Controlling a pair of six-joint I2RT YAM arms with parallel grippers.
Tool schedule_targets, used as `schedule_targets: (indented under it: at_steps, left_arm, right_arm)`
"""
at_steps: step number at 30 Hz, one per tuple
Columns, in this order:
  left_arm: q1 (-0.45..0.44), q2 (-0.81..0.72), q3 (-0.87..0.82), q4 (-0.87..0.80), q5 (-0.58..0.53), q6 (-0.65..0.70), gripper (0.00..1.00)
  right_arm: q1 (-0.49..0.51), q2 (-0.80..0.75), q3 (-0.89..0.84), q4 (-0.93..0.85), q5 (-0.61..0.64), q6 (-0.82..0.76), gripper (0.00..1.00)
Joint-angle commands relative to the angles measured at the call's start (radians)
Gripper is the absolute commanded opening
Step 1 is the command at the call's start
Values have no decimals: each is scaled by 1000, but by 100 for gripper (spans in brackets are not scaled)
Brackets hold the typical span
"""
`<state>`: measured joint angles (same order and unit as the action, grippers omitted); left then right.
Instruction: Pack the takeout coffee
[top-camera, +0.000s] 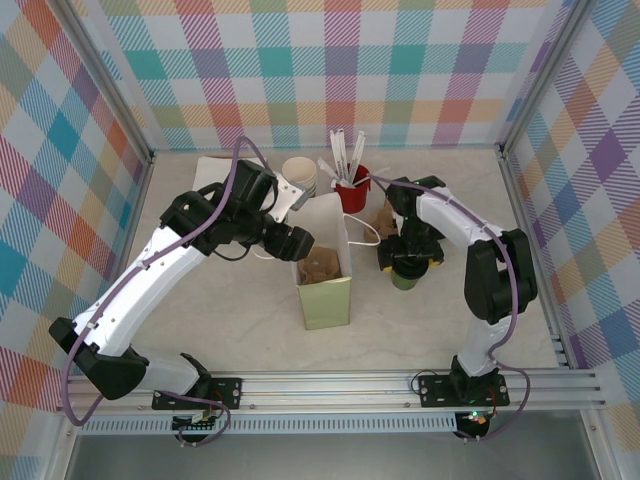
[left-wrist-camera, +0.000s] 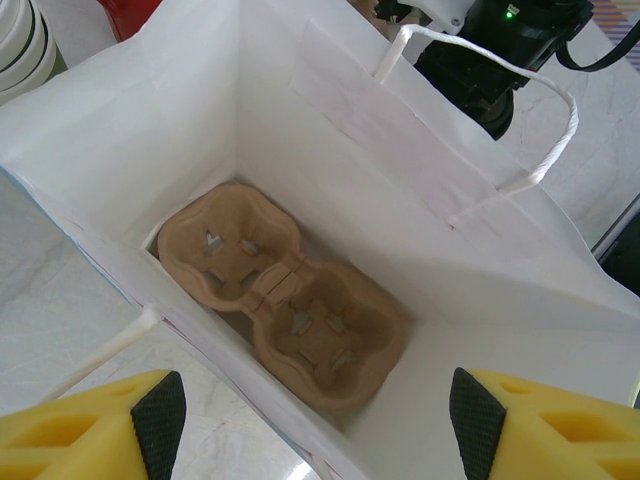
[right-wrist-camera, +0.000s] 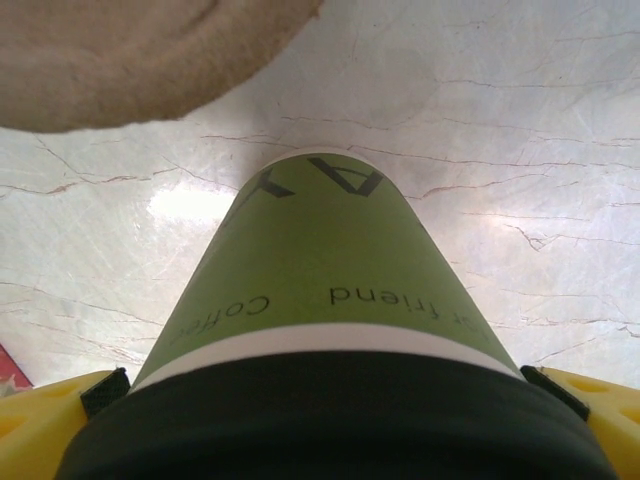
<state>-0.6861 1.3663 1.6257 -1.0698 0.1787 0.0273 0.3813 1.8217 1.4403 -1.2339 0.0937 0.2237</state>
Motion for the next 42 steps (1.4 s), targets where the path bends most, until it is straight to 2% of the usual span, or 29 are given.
schedule_targets:
  at_steps: [1,9,19,25,28,32,36,42]
  left_arm:
    - [-12,-1,-6,13,4,12,72]
    - [-12,-4,-3,9,4,14,72]
    - [-12,-11,1,20,3,4,72]
    - [-9,-24,36,26,-17,-28,73]
    - [11,-17,63,24,-5,-49,78]
    - [75,11,106,2,14,-53,78]
    - [147,66,173,-26,36,-1,78]
    - [165,199,326,-86,21,197,82]
  right_arm:
    - [10,10,31,-26,-4,-9,97]
    - [10,21,29,-15,1,-11,97]
    - [10,16,13,-14,-12,-12,86]
    - [10,-39,9,-38,3,-17,85]
    - [10,-74,9,-57,3,-18,84]
    - [10,-135,5,-92,-6,-20,84]
    - [10,-202,13,-142,-16,-20,83]
    - [10,-292,61,-215,-53,-17,82]
